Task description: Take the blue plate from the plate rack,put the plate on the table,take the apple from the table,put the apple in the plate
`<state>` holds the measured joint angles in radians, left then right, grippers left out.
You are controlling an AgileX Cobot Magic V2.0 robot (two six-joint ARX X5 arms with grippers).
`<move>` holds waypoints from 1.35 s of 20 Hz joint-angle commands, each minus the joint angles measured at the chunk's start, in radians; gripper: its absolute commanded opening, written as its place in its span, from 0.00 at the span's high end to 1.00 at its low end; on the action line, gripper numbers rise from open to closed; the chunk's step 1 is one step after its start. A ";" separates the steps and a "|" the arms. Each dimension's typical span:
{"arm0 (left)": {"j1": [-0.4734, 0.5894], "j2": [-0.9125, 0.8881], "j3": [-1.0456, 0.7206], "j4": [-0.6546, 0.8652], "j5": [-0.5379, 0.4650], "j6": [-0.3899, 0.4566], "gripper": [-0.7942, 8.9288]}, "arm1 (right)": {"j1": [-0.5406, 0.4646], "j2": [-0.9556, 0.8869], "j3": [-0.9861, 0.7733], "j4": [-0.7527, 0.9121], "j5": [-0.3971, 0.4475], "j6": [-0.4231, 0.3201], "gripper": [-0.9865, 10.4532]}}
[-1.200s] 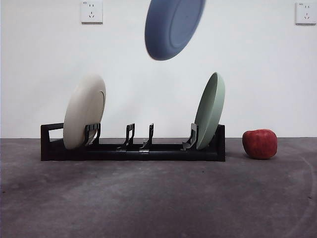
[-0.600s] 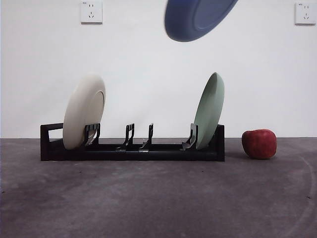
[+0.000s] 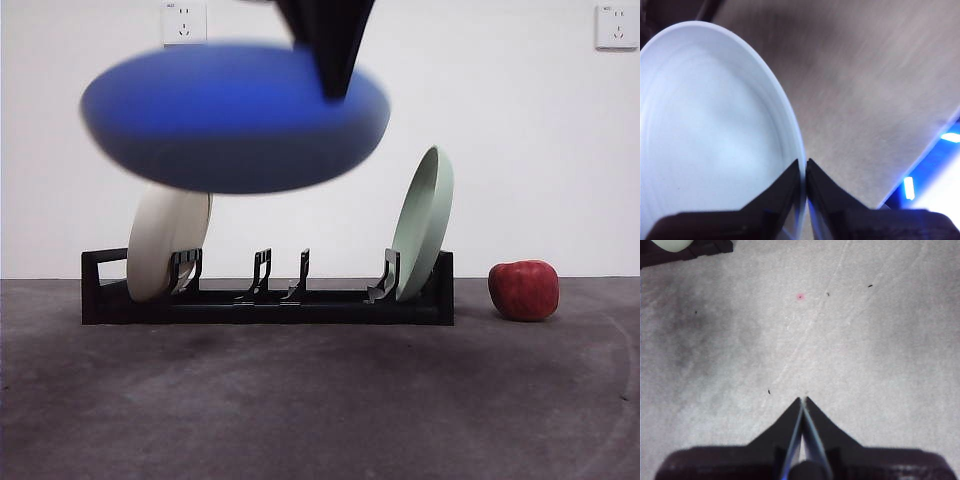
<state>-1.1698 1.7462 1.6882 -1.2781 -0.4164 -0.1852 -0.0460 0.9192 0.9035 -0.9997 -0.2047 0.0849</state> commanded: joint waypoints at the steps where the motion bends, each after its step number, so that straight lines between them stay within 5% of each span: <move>1: -0.027 0.002 -0.139 0.170 0.000 -0.043 0.92 | 0.000 0.000 0.002 0.005 0.003 -0.006 0.91; 11: -0.036 0.005 -0.478 0.562 0.079 -0.074 0.92 | 0.000 0.000 0.002 0.003 -0.005 -0.006 0.91; 24: -0.024 0.005 -0.517 0.612 0.113 -0.077 0.91 | 0.000 0.000 0.002 -0.023 -0.005 -0.006 0.91; 27: -0.025 0.005 -0.517 0.617 0.113 -0.079 0.65 | 0.000 0.000 0.002 -0.022 -0.005 -0.006 0.91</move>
<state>-1.1965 1.7462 1.1835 -0.6689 -0.3031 -0.2531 -0.0460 0.9188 0.9035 -1.0241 -0.2089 0.0849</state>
